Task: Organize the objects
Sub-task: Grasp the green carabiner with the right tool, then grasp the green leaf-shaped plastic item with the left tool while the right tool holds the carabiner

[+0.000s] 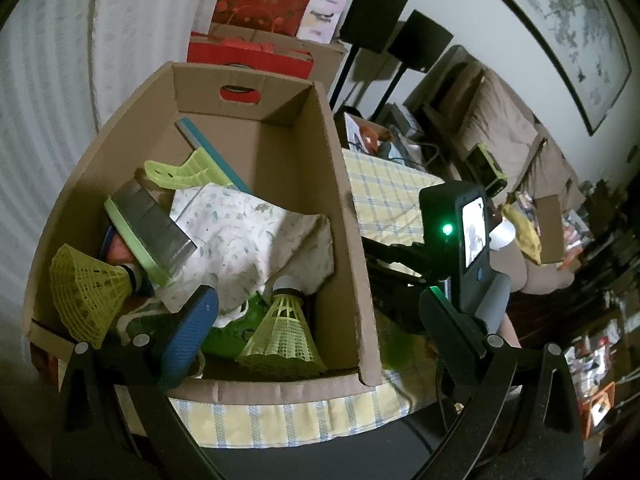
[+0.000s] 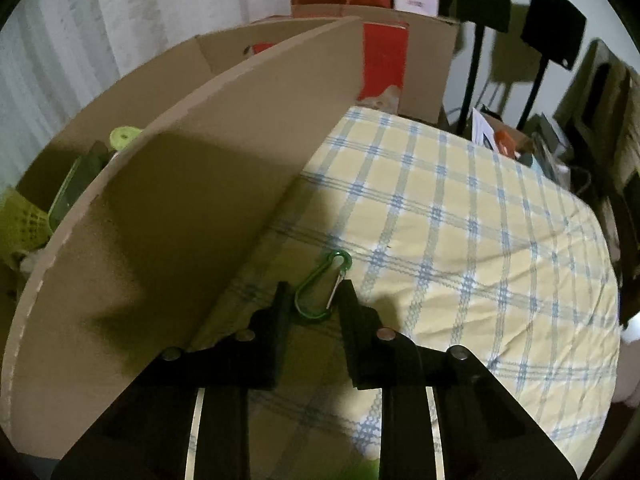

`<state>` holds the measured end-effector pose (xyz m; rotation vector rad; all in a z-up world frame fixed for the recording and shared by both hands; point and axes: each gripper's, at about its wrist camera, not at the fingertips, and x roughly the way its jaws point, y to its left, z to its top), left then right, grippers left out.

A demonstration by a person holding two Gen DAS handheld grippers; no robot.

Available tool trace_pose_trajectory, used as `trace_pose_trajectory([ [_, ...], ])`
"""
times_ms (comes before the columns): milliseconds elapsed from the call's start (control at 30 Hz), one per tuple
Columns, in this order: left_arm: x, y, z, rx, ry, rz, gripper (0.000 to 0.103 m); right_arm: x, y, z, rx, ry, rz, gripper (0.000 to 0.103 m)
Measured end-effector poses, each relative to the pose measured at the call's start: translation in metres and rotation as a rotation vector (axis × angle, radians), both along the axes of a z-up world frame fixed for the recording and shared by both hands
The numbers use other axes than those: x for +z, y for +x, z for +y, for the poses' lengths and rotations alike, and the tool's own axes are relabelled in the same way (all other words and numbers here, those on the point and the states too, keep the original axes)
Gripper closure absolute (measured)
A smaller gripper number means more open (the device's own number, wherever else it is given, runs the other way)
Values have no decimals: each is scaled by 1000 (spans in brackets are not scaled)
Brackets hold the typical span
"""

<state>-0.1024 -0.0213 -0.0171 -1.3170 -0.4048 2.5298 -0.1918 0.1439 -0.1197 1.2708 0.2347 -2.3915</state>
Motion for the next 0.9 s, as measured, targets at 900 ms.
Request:
trace_pose_trajectory([
  [900,4,27,86,-208,-74,46,3,80,76,119,-194,-219,119,82],
])
